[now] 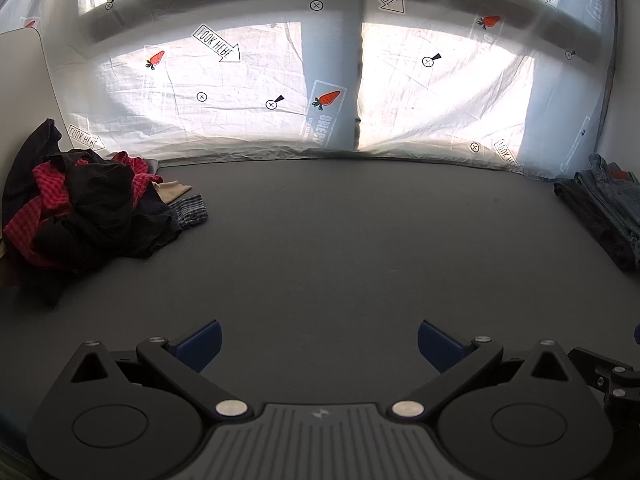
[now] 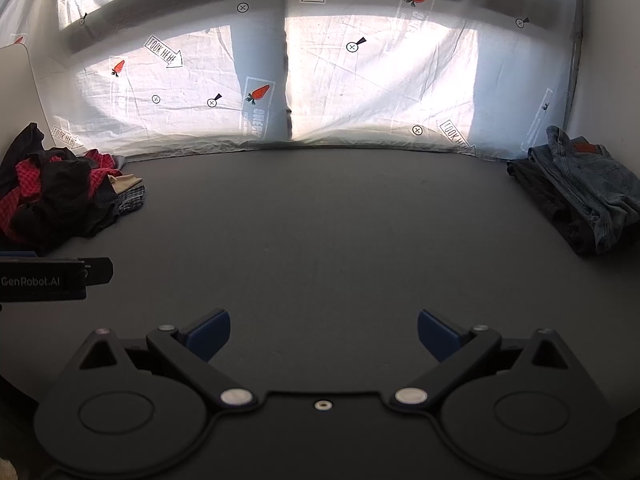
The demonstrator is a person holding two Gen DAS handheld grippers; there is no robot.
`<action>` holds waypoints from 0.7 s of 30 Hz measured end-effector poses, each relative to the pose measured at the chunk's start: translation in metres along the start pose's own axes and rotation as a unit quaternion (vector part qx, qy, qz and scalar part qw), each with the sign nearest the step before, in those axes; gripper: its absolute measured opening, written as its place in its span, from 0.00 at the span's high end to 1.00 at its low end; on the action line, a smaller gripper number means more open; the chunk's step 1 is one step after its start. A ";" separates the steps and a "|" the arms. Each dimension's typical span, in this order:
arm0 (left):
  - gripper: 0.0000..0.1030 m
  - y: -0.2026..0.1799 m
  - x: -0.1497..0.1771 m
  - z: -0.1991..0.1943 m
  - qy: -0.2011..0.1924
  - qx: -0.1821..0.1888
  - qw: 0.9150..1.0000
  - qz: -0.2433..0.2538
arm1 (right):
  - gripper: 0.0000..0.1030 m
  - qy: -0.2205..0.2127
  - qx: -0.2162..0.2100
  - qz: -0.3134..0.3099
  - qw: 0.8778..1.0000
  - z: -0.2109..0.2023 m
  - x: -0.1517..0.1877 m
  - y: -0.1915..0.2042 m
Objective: Fold clothes
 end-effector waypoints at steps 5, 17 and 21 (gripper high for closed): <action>0.00 -0.013 -0.003 0.006 -0.001 -0.003 1.000 -0.011 | 0.02 -0.002 -0.005 0.000 1.000 0.009 -0.005 -0.018; 0.00 -0.031 -0.024 0.017 -0.004 -0.026 0.997 -0.078 | 0.01 -0.003 -0.068 0.014 0.998 0.055 -0.038 -0.065; 0.00 -0.017 -0.017 0.026 0.000 -0.055 0.992 -0.110 | 0.01 -0.017 -0.095 0.006 0.995 0.076 -0.046 -0.070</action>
Point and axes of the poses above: each gripper's, at about its wrist camera, not at the fingertips, and z roughly the way its jaws point, y to its left, x to its underside, the point moved 4 cm from there along z, roughly the way its jaws point, and after that the axes turned 14 degrees about -z, right-handed, at the moved point
